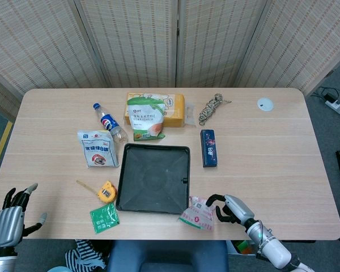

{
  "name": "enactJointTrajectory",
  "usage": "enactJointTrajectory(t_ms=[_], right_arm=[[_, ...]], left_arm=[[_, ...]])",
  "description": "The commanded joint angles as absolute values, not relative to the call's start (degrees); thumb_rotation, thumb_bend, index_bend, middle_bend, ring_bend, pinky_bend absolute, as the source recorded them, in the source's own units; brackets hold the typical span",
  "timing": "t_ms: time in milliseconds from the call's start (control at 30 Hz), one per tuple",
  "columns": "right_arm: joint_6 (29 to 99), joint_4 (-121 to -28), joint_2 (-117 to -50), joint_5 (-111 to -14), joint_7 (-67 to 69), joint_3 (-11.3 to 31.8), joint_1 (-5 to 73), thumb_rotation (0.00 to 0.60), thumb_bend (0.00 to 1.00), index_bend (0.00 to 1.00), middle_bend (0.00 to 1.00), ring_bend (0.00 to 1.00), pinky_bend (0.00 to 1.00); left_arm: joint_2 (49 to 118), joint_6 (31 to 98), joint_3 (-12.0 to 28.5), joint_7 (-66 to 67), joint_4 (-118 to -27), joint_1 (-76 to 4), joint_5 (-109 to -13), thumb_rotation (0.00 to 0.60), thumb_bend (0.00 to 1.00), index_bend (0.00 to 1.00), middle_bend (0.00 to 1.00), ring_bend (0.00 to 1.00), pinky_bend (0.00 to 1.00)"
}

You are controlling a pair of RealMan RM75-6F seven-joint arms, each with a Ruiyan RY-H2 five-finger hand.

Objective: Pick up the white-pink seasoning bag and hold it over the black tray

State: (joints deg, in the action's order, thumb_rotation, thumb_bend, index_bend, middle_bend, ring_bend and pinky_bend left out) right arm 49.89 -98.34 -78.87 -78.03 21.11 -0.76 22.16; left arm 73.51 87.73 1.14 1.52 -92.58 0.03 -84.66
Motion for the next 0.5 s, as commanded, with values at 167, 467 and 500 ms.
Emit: enactJointTrajectory(t_ms=[167, 467, 500], right_arm=[[53.16, -97.32, -78.79, -80.38, 20.64, -1.29, 21.15, 0.600, 0.76, 0.35, 0.38, 1.00, 0.88], [57.18, -93.74, -77.34, -87.29, 17.29, -1.22, 22.19, 0.600, 0.74, 0.29, 0.30, 0.98, 0.85], [57.57, -92.71, -77.20, -88.85, 15.20, -1.52, 22.61, 0.600, 0.70, 0.26, 0.28, 0.96, 0.84]], left_arm=[[73.59, 87.63, 1.10, 1.43, -92.44, 0.00, -84.74, 0.600, 0.35, 0.15, 0.22, 0.20, 0.08], [73.60, 87.49, 1.17, 1.61, -92.53, -0.09, -84.68, 0.600, 0.35, 0.15, 0.22, 0.20, 0.08], [73.60, 87.51, 1.18, 1.64, -92.59, -0.10, -84.72, 0.600, 0.35, 0.15, 0.22, 0.20, 0.08]])
